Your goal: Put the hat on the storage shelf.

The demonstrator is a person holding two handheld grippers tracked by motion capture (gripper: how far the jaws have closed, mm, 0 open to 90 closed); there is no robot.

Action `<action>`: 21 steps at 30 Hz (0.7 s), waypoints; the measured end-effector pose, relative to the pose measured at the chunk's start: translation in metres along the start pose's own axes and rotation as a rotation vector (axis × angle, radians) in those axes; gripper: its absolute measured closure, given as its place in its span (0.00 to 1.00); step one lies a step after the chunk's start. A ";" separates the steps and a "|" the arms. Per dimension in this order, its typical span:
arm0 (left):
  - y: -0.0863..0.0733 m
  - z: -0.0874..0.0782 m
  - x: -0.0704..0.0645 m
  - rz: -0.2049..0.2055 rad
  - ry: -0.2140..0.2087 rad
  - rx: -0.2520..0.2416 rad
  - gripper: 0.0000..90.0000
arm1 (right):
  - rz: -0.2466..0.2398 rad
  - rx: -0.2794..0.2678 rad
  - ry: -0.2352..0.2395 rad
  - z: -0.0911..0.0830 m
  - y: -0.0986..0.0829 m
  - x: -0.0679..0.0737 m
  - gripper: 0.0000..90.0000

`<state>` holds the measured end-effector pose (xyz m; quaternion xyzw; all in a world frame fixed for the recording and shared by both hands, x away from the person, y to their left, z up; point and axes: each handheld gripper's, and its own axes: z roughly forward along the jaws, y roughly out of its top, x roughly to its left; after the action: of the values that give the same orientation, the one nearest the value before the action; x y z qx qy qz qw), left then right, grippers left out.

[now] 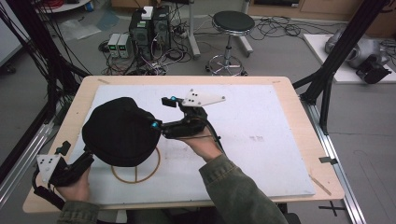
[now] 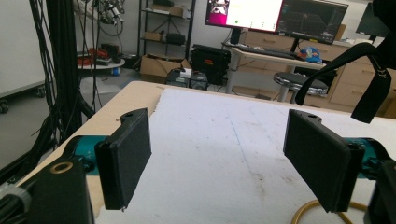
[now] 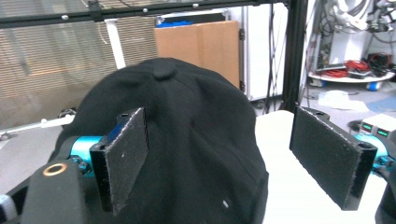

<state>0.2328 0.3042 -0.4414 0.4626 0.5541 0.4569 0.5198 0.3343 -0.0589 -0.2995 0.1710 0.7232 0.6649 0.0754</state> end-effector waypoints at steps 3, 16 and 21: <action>-0.001 0.002 -0.001 0.004 -0.006 0.004 0.26 | -0.006 -0.003 -0.024 -0.011 -0.002 -0.003 0.21; -0.001 0.003 -0.004 0.013 -0.011 0.006 0.26 | 0.001 0.009 -0.147 -0.082 -0.027 -0.021 0.20; -0.001 0.003 -0.005 0.009 -0.015 0.003 0.26 | 0.020 0.029 -0.195 -0.107 -0.036 -0.026 0.20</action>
<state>0.2361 0.2990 -0.4416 0.4692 0.5490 0.4547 0.5213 0.3177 -0.1702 -0.3268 0.2431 0.7203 0.6352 0.1363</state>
